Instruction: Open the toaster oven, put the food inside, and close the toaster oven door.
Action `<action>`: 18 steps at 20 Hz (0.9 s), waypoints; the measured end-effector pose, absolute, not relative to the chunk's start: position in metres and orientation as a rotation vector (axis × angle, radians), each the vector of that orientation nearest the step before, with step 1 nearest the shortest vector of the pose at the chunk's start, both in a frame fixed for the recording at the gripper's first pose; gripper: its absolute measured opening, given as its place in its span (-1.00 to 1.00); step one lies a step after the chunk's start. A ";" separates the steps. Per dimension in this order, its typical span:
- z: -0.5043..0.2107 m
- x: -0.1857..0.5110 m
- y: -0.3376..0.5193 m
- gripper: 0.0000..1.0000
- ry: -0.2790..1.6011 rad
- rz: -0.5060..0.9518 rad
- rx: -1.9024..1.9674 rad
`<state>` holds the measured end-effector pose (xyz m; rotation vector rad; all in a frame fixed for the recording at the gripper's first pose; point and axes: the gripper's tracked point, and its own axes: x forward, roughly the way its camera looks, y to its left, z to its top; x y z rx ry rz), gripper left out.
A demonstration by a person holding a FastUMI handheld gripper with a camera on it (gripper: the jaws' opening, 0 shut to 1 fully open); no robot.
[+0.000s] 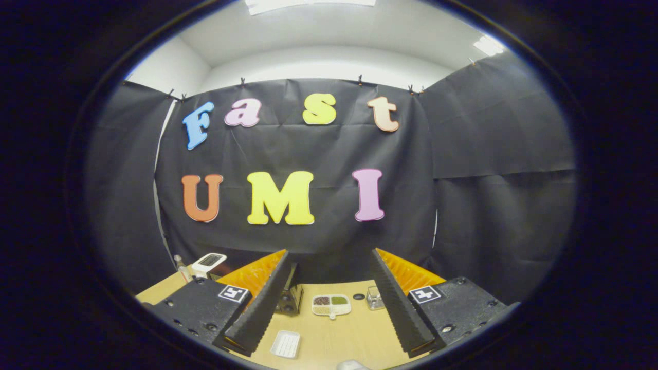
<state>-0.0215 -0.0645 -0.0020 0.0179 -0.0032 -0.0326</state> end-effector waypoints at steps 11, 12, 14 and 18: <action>-0.007 -0.026 -0.076 0.97 -0.009 -0.040 0.008; -0.007 -0.027 -0.076 0.98 -0.012 -0.041 0.008; -0.007 -0.029 -0.076 0.97 -0.014 -0.045 0.005; -0.008 -0.027 -0.078 0.97 -0.012 -0.047 0.007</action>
